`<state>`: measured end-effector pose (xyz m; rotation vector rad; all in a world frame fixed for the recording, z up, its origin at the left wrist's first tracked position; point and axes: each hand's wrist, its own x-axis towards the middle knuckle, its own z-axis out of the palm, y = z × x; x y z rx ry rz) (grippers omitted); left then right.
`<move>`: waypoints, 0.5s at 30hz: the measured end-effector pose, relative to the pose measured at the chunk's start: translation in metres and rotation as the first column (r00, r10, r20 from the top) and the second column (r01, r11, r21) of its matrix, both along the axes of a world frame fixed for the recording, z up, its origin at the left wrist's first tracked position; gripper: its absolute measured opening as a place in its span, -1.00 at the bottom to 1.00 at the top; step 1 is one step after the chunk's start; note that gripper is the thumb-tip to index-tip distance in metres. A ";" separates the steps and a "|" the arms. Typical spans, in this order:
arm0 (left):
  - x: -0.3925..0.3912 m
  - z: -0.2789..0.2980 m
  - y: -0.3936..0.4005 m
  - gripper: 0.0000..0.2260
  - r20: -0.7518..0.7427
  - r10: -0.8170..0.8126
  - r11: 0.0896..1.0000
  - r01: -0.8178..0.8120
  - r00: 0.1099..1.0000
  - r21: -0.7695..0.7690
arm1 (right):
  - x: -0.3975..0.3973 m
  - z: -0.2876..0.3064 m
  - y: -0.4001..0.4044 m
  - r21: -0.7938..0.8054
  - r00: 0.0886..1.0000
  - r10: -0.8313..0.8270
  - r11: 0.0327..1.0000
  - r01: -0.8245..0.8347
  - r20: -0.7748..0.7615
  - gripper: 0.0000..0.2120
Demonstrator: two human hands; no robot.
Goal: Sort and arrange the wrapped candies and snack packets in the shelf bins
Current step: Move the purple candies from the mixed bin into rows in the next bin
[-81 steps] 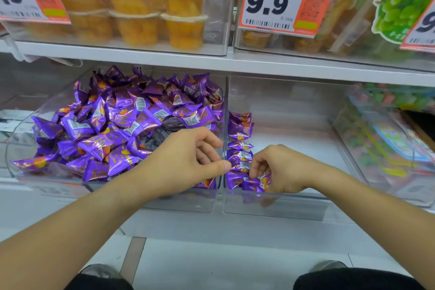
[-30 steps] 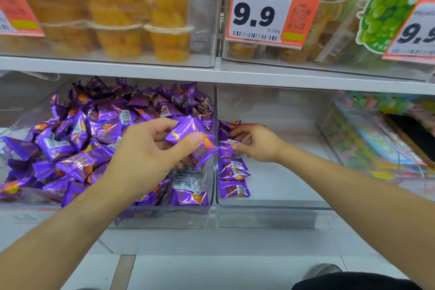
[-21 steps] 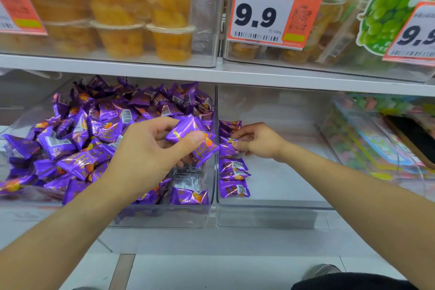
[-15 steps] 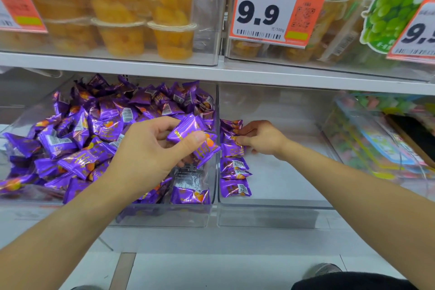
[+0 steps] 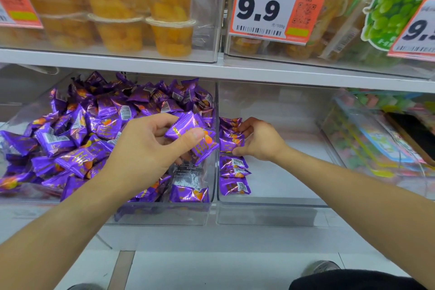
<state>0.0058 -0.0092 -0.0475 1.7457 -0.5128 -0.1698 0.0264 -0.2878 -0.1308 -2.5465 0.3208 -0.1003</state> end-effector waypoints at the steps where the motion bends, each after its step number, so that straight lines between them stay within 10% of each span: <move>1: 0.000 0.000 0.000 -0.77 -0.001 0.000 1.000 0.000 1.000 -0.003 | -0.001 0.002 -0.001 -0.020 1.000 -0.002 1.000 0.001 -0.011 -0.34; 9: -0.001 -0.001 -0.001 -0.81 -0.006 -0.034 0.999 0.034 0.999 -0.001 | -0.030 0.035 -0.004 0.112 0.946 0.288 0.955 -0.273 -0.152 -0.80; 15: -0.001 -0.002 0.002 -0.75 0.014 -0.017 1.000 0.017 1.000 0.009 | -0.025 0.012 -0.002 -0.168 0.898 0.379 0.892 -0.419 -0.224 -0.65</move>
